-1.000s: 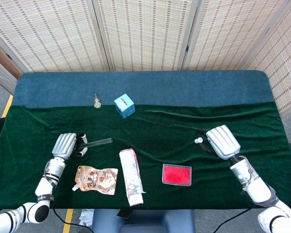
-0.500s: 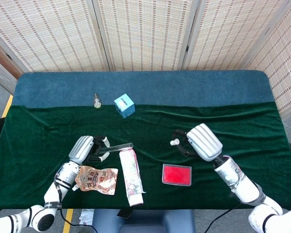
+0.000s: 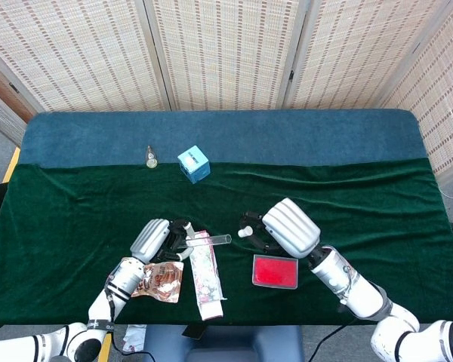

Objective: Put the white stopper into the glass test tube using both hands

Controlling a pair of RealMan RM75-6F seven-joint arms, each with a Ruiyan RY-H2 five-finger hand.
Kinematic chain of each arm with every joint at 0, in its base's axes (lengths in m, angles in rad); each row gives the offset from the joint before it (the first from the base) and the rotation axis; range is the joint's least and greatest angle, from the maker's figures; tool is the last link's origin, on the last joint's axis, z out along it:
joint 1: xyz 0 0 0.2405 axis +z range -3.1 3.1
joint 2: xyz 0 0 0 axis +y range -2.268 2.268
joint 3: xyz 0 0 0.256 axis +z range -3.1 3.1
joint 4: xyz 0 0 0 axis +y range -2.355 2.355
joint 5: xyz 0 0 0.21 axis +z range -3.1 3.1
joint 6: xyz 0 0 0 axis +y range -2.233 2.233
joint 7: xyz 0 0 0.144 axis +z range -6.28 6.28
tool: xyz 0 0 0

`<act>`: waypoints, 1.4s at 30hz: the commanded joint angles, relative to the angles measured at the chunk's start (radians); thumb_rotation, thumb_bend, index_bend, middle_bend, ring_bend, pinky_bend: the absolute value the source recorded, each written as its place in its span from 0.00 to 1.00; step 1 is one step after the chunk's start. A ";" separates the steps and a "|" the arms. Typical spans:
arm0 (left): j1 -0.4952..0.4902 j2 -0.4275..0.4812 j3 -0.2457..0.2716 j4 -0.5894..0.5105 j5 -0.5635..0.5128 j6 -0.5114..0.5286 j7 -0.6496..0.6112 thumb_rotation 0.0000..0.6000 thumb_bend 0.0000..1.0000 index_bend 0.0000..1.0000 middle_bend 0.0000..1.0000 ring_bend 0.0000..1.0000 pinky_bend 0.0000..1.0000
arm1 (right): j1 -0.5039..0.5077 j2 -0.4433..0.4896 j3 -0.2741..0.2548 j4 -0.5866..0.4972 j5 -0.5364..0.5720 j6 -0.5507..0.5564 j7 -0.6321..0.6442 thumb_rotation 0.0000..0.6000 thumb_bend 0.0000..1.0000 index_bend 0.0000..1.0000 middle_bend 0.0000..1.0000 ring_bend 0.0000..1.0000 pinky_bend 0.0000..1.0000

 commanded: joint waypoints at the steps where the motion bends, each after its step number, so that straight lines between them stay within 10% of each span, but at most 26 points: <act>1: -0.002 -0.006 0.001 -0.009 -0.002 0.003 0.006 1.00 0.62 0.69 0.87 0.81 0.86 | 0.005 -0.010 -0.004 0.000 -0.001 -0.004 -0.010 1.00 0.64 0.77 1.00 1.00 1.00; 42: -0.024 -0.022 -0.003 -0.046 -0.034 0.010 0.052 1.00 0.63 0.70 0.87 0.81 0.86 | 0.059 -0.052 -0.005 -0.009 0.035 -0.052 -0.103 1.00 0.64 0.78 1.00 1.00 1.00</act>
